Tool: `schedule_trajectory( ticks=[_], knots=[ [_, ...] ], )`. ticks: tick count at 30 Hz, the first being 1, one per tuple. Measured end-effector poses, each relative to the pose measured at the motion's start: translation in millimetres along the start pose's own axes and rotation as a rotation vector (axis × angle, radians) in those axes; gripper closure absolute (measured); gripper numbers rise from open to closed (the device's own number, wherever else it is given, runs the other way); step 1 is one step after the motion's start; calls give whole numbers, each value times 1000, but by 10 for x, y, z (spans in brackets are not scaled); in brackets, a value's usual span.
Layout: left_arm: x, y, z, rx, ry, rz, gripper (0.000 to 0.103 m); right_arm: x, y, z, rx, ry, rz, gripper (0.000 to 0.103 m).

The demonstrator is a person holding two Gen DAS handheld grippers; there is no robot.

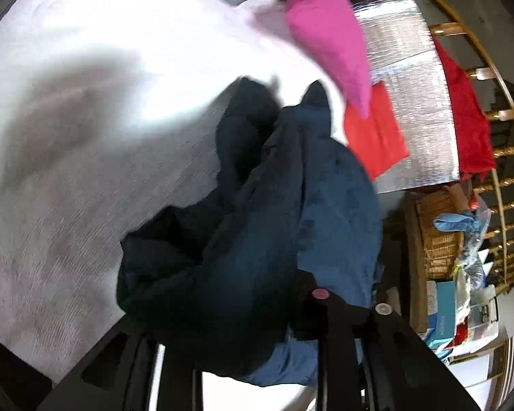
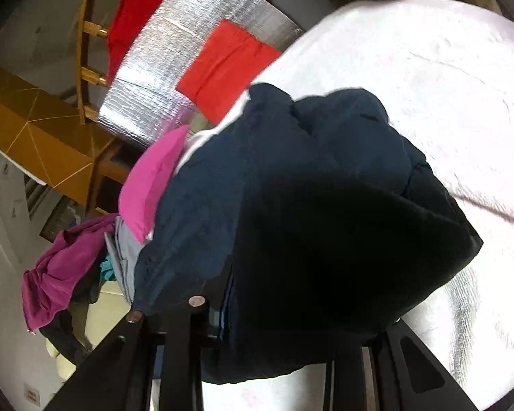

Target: Fold large clothes

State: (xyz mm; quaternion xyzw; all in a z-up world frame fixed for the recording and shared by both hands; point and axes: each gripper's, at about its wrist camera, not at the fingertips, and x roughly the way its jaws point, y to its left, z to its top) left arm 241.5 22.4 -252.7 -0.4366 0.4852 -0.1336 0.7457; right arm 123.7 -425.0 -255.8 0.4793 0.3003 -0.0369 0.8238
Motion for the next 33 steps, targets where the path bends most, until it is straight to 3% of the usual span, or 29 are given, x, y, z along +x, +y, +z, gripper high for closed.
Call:
schedule_trajectory(
  ticks=[2,4,5,8,9,10,15,18,21,22,25,27,28,29,31,33],
  knots=[
    [30,68,23,-34,24,35,52,34,-52,-4,11,19,-10,72],
    [19,138,35,-68,43,34,48,15,-112,-23,25,42,-3,68],
    [-9,169,44,-87,57,54,40,11,-122,-27,42,57,-6,66],
    [-185,244,64,-106,59,73,38,-68,-159,-74,91,113,-4,32],
    [-279,258,75,-108,57,73,38,-140,-188,-101,92,113,-9,24],
    [-383,268,83,-102,46,70,38,-226,-177,-121,79,122,-17,24],
    [-919,90,163,51,-216,182,37,-576,-15,-181,-56,204,-25,24],
    [-965,-161,157,187,-295,190,36,-773,257,-124,-213,136,-31,30],
    [-712,-409,64,322,-285,216,36,-724,470,26,-311,58,-28,41],
    [-624,-468,49,347,-272,218,36,-663,467,82,-311,50,-40,50],
    [-302,-631,-9,452,-229,295,36,-316,367,295,-252,57,-65,57],
    [-87,-604,15,477,-178,353,36,-60,251,429,-220,75,-113,59],
    [45,-553,23,477,-144,407,36,81,150,493,-183,104,-141,68],
    [143,-462,71,468,-101,451,28,165,90,535,-150,127,-155,72],
    [225,-343,140,408,-66,436,24,210,26,596,-110,142,-147,77],
    [185,-367,194,409,-77,434,24,169,53,645,-105,137,-141,76]
  ],
)
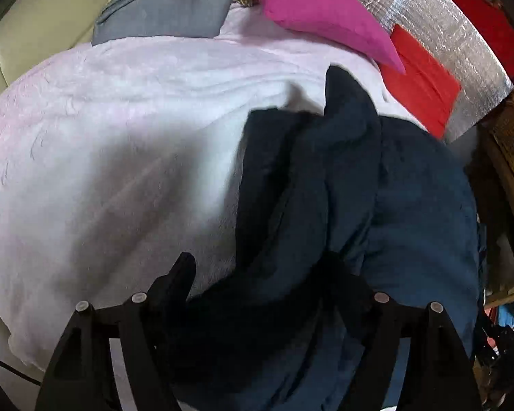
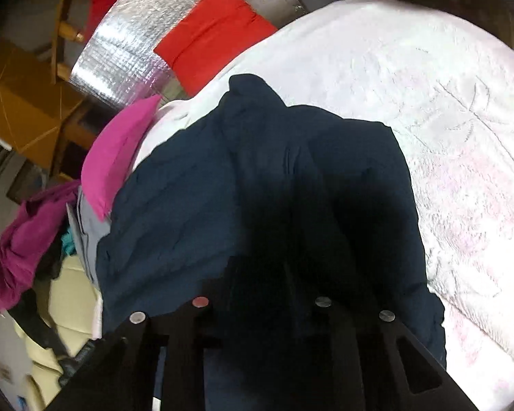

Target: Fold large clothes

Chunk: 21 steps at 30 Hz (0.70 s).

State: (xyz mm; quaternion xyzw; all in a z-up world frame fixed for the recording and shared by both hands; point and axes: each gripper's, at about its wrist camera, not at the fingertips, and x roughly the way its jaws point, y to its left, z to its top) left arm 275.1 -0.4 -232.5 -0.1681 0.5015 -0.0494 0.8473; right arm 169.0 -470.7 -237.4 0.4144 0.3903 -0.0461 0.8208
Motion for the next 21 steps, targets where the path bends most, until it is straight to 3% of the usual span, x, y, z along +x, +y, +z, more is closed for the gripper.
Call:
schedule_trajectory(
  ticks=[2,5,10,13,16,18,21],
  knots=[
    [-94,-67,103,19,-47,23,27,-64,88,64,-10,-38,27,72],
    [-171,-266,323,35,-122,-18,27,-61,248,291,-31,-91,49,72],
    [3,-694,728,96,-140,-6,27,204,521,712,-60,-143,59,72],
    [268,-802,896,88,-102,-6,27,433,578,869,-44,-124,62,72],
    [566,-810,880,101,-37,81,27,794,493,984,-21,-67,-29,73],
    [708,-762,889,94,1,91,24,998,350,997,30,-16,-22,73],
    [655,-776,939,94,-21,87,24,904,488,984,3,-45,-45,71]
  ],
)
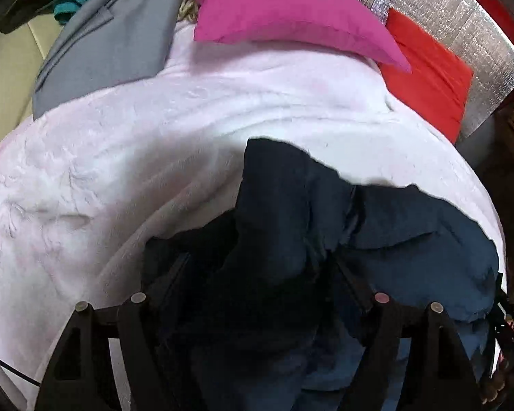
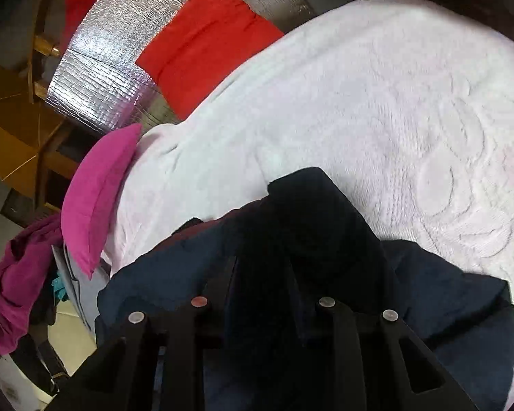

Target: Fold large clothes

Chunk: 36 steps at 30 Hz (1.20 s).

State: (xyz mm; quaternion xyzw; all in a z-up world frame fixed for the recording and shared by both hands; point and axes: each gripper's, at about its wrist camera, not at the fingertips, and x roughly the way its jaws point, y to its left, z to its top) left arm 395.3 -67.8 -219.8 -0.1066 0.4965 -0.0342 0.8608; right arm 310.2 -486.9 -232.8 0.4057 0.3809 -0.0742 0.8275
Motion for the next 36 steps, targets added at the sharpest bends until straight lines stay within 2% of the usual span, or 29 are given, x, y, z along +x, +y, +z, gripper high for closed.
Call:
schedule_trajectory(
  ticks=[3,5,8,10,13,16,20,22,24,28,30,33,36],
  knots=[
    [-151,-67,-19,6,-44,-36,25,-216,303,-73,-88,-72,78,70],
    [-261,-143,-19,23,-82,-63,25,-251,598,-189,-178,-41,170,70],
    [-373,-235,-116,56,-113,-55,25,-145,964,-396,-278,31,255,70],
    [-392,-266,-151,75,-125,-49,25,35,1066,-491,-269,85,266,70],
    [-398,-352,-256,137,-129,-8,25,596,1074,-560,-215,185,166,72],
    [-359,-415,-331,190,-109,20,25,794,960,-523,-137,211,181,72],
    [-409,-386,-381,209,-106,10,25,537,986,-518,-113,173,195,72],
    [-469,-327,-406,194,-105,-11,25,298,976,-497,-129,128,188,62],
    [-527,-275,-448,188,-96,-28,25,26,937,-440,-158,62,138,53],
    [-638,-215,-579,213,-98,8,25,-541,612,-443,-184,-47,7,53],
    [-664,-198,-648,229,-102,31,25,-646,443,-499,-180,-41,-39,54],
    [-609,-198,-747,254,-95,71,24,-541,208,-583,-162,19,-89,55],
    [-514,-289,-848,327,-106,137,22,-325,68,-652,-173,61,-145,68]
  ],
)
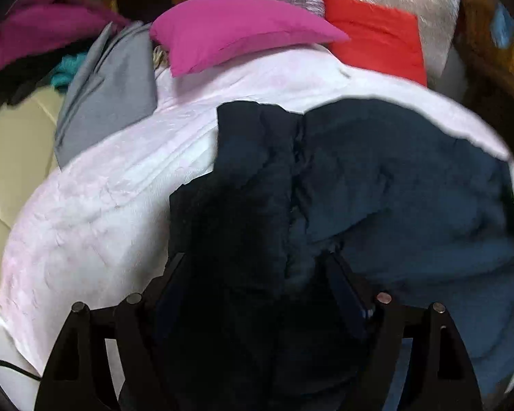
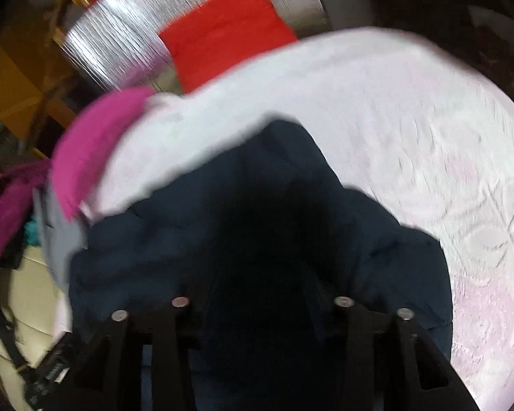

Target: Fold large clothes

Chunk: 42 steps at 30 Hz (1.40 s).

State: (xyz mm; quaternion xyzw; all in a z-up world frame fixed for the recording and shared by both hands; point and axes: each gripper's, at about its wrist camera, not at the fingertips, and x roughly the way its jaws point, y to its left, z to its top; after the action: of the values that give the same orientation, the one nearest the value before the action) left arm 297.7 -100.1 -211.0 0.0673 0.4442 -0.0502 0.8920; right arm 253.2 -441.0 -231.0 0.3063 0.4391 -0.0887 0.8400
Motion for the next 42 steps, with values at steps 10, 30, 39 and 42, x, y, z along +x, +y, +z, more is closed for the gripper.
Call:
schedule_trajectory(
  ticks=[10,30,39,42],
  knots=[
    [-985,-152,-343,29,-169,54,21,-1059,470,-731,-220,-196,-29,32],
    [-3680,94,-1201,25,-581,125,4,-3348,984,-2267,-462,-404,-49,5],
    [-4284,166,-1509,-16,-625,148,0,-4073,1033,-2749,-505,-500,-47,0],
    [-4333,124,-1550,-7,-620,179,0,-4072,1021,-2790,-503,-499,-45,0]
  ],
)
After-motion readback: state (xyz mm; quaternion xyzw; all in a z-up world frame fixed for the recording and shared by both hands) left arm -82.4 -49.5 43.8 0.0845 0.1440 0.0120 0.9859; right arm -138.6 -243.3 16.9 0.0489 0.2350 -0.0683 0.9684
